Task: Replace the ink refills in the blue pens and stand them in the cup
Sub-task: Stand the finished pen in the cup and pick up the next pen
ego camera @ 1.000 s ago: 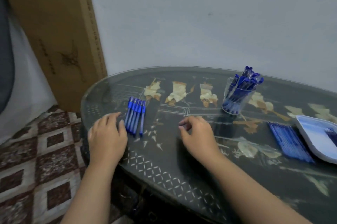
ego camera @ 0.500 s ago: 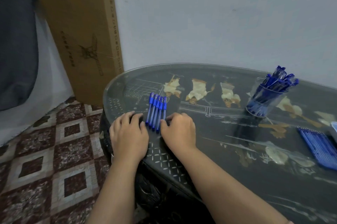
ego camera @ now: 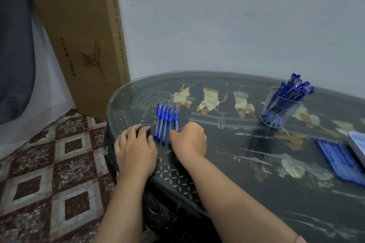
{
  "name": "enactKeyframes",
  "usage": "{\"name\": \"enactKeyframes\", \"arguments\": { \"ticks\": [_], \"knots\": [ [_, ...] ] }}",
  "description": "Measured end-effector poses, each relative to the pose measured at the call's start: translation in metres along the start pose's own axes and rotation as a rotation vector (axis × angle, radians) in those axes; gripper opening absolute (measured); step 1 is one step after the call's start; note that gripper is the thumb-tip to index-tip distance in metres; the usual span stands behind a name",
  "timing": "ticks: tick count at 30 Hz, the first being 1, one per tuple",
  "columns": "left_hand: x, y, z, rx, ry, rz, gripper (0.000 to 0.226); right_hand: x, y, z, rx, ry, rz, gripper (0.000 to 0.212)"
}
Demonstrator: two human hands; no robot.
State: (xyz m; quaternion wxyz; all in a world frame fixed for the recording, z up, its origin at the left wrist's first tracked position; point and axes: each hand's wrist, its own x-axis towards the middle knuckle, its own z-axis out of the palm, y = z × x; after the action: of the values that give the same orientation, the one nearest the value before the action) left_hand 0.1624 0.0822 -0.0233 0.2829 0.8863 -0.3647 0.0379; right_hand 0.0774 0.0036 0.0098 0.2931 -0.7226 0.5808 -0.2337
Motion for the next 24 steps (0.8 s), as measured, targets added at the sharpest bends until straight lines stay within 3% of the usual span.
{"name": "enactKeyframes", "arguments": {
  "ticks": [5,10,18,21,24],
  "knots": [
    [0.001,-0.001,-0.003,-0.02,0.003,0.011,0.036,0.001,0.015,-0.019,0.069,0.027,0.016,0.024],
    [0.0,0.021,-0.01,-0.089,0.066,0.051,0.039,0.002,0.064,-0.06,0.096,0.111,-0.085,0.014],
    [-0.038,0.113,0.015,-0.181,-0.07,0.485,0.06,-0.011,0.162,-0.133,-0.055,0.329,-0.265,0.012],
    [-0.055,0.14,0.03,-0.158,-0.095,0.609,0.05,-0.022,0.193,-0.161,-0.072,0.369,-0.294,0.013],
    [-0.071,0.166,0.046,-0.176,0.01,0.747,0.018,-0.026,0.223,-0.185,-0.068,0.403,-0.306,0.014]
  ]
}}
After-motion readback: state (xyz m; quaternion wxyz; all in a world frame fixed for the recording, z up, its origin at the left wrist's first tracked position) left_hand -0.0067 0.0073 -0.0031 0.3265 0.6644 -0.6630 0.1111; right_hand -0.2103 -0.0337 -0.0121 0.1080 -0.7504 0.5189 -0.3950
